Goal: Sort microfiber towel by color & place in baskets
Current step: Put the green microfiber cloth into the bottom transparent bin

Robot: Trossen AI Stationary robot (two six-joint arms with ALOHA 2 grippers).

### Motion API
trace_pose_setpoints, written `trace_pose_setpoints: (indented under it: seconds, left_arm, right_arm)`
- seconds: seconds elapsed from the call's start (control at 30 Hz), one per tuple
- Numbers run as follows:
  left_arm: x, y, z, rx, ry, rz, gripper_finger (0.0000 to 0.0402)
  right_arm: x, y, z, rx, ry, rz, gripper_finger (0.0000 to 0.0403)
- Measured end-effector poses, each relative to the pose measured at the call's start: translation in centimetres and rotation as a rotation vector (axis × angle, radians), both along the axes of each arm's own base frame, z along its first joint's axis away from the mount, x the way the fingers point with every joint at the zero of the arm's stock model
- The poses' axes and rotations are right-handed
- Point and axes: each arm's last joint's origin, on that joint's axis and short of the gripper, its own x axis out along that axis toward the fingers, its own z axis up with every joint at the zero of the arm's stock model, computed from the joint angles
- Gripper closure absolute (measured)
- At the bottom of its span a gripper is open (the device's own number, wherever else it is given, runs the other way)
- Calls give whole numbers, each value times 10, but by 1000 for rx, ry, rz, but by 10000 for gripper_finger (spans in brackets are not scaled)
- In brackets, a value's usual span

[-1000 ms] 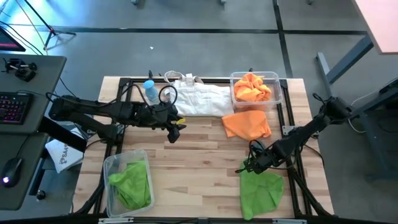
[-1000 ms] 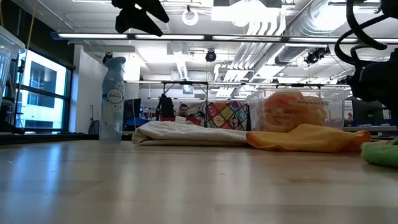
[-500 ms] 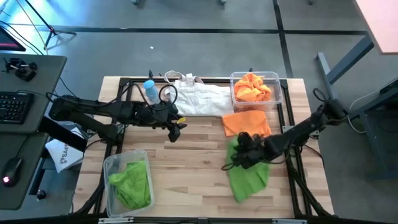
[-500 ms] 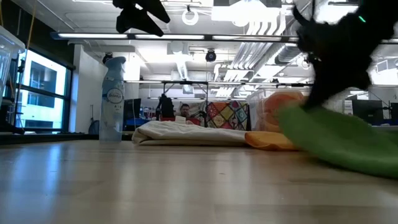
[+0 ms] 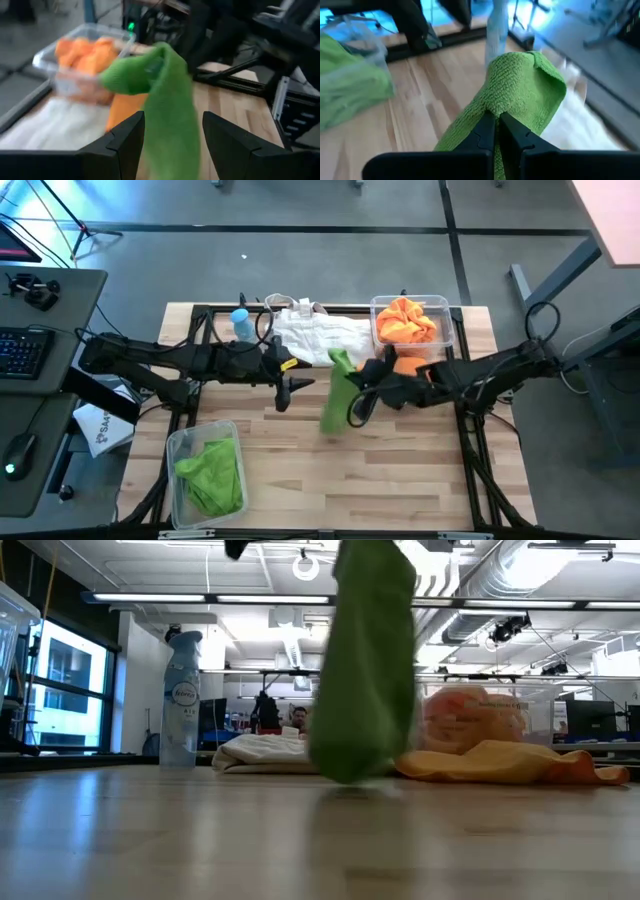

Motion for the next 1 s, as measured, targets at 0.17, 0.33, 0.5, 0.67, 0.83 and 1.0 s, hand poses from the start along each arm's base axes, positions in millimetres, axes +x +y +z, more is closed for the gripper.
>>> trace_pose_setpoints:
  seconds: [0.17, 0.33, 0.5, 0.67, 0.83, 1.0]
  left_arm:
    - [7, -6, 7, 125, -87, -27, 213]
    - [28, -5, 1, 153, -159, -12, 213]
    - [45, -2, -13, 165, -149, 43, 213]
    - [46, 1, -17, 192, -119, 139, 213]
    - [46, 4, -18, 184, -112, 126, 213]
    - [51, 5, -22, 136, -119, 88, 214]
  right_arm:
    - [5, -8, 28, -101, -18, 66, 402]
    - [12, -20, 34, -164, -27, 146, 402]
    - [14, -30, 34, -161, -23, 136, 402]
    - [14, -28, 33, -144, -18, 208, 403]
    - [16, -27, 37, -182, -35, 276, 403]
    - [19, -26, 42, -205, -89, 334, 403]
